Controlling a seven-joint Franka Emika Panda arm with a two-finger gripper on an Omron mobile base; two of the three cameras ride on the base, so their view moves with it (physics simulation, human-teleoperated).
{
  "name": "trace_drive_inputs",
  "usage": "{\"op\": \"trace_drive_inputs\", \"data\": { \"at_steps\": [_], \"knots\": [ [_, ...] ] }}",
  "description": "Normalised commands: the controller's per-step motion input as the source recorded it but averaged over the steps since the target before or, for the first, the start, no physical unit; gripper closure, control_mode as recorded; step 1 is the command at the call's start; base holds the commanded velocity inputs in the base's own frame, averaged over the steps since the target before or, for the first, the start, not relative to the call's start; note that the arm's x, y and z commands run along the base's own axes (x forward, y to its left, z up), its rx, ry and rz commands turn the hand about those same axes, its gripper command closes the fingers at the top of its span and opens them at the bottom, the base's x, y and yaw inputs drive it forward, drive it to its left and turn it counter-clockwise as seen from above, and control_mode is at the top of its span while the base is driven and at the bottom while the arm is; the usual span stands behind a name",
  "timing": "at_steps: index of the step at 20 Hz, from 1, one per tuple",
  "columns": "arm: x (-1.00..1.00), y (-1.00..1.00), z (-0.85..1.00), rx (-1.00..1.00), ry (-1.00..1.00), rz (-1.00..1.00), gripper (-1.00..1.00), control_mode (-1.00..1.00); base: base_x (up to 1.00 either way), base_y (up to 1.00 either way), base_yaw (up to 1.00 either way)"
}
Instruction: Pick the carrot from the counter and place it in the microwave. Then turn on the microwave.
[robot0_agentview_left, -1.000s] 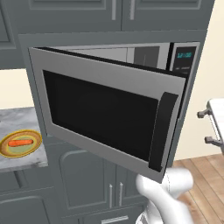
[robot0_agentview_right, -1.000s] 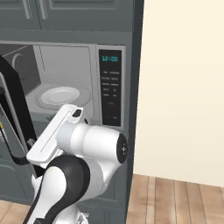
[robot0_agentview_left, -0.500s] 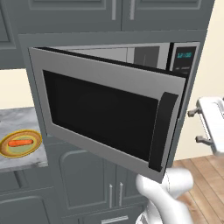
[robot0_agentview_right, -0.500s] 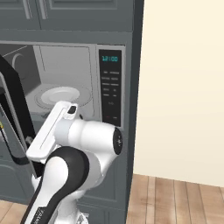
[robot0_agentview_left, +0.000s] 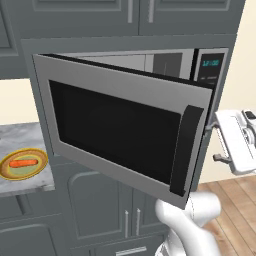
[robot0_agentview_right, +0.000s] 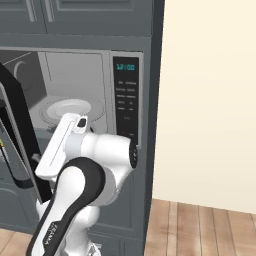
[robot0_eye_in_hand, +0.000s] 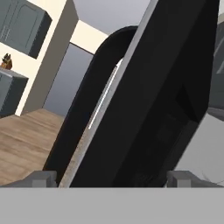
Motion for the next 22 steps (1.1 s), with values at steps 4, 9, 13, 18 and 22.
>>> {"op": "trace_drive_inputs", "data": {
  "at_steps": [4, 9, 13, 18, 22],
  "knots": [
    [0.2, 0.11, -0.12, 0.0, -0.05, 0.05, -1.0, -1.0, 0.0, 0.0, 0.0],
    [0.2, 0.1, -0.12, 0.0, -0.06, 0.06, -1.0, -1.0, 0.0, 0.0, 0.0],
    [0.17, 0.12, -0.12, 0.0, -0.06, 0.07, -1.0, -1.0, 0.0, 0.0, 0.0],
    [0.08, 0.15, -0.06, 0.0, -0.07, 0.07, -1.0, -1.0, 0.0, 0.0, 0.0],
    [0.0, 0.19, 0.0, 0.0, -0.05, 0.05, -1.0, -1.0, 0.0, 0.0, 0.0]
  ]
}}
